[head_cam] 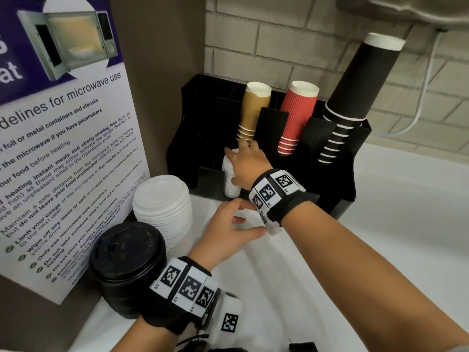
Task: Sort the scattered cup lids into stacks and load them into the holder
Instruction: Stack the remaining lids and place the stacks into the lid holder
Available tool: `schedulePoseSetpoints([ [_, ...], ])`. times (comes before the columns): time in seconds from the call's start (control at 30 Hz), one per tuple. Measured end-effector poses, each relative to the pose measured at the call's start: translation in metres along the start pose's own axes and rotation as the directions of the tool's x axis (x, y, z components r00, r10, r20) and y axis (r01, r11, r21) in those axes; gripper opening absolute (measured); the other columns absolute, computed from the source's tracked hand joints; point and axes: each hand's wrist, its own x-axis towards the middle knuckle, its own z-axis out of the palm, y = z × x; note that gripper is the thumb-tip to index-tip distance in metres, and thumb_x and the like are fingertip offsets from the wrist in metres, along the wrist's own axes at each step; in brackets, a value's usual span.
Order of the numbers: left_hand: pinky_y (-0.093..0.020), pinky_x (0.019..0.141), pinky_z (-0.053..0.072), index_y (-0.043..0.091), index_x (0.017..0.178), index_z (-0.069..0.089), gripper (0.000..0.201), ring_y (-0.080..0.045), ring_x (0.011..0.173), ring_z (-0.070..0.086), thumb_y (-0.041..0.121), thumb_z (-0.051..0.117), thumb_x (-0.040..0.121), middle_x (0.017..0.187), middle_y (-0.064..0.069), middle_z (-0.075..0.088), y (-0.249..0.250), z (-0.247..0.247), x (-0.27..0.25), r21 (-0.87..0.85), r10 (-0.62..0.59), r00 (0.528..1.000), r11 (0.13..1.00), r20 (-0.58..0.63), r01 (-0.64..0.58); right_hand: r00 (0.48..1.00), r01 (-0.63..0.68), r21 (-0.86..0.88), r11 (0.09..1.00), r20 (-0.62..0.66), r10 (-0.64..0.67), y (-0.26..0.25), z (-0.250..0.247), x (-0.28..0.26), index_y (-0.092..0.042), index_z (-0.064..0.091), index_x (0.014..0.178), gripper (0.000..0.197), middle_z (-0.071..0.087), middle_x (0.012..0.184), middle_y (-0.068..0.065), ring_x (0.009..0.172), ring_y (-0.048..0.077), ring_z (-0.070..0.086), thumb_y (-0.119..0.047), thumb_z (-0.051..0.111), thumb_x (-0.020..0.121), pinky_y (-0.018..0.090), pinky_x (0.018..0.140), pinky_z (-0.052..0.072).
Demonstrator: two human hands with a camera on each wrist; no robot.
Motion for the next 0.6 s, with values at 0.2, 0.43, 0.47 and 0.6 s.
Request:
schedulePoseSetpoints([
  [0.2, -0.005, 0.066, 0.044, 0.043, 0.096, 0.054, 0.038, -0.002, 0.104, 0.056, 0.026, 0.081, 0.076, 0.123, 0.011, 0.052, 0.003, 0.000, -0.001, 0.011, 0.007, 1.000, 1.000, -0.006, -0.007, 0.994, 0.017, 0.104, 0.994, -0.107, -0.006, 0.002, -0.004, -0.014, -0.022, 0.018, 0.152, 0.075, 0.028, 0.141, 0.014, 0.126, 0.034, 0.029, -0.039, 0.057, 0.091, 0.040, 0.101, 0.035],
  [0.43, -0.005, 0.060, 0.047, 0.036, 0.103, 0.060, 0.031, -0.003, 0.106, 0.055, 0.025, 0.077, 0.080, 0.123, 0.011, 0.051, 0.007, 0.000, -0.004, -0.002, 0.021, 1.000, 1.000, -0.008, -0.021, 0.853, -0.063, 0.711, 0.700, -0.326, 0.408, 0.074, -0.011, -0.105, -0.018, 0.057, 0.131, 0.042, 0.053, 0.107, 0.011, 0.099, 0.025, 0.054, -0.020, 0.061, 0.089, 0.030, 0.093, 0.041],
  [0.47, -0.005, 0.060, 0.047, 0.036, 0.103, 0.060, 0.030, -0.004, 0.106, 0.056, 0.025, 0.077, 0.081, 0.122, 0.011, 0.051, 0.007, 0.001, -0.005, 0.000, 0.021, 1.000, 1.000, -0.010, -0.021, 0.836, -0.115, 0.760, 0.640, -0.273, 0.475, 0.086, -0.006, -0.123, -0.018, 0.061, 0.125, 0.035, 0.056, 0.102, 0.009, 0.092, 0.022, 0.057, -0.018, 0.060, 0.090, 0.025, 0.086, 0.042],
  [0.6, -0.001, 0.065, 0.043, 0.032, 0.109, 0.060, 0.030, -0.005, 0.105, 0.057, 0.028, 0.075, 0.083, 0.122, 0.012, 0.052, 0.006, 0.003, -0.008, 0.023, 0.016, 1.000, 1.000, -0.008, -0.016, 0.808, -0.468, 0.696, 0.545, 0.088, 0.583, 0.118, 0.028, -0.176, -0.017, 0.062, 0.117, 0.028, 0.061, 0.104, 0.007, 0.094, 0.023, 0.057, -0.024, 0.061, 0.090, 0.024, 0.078, 0.034],
])
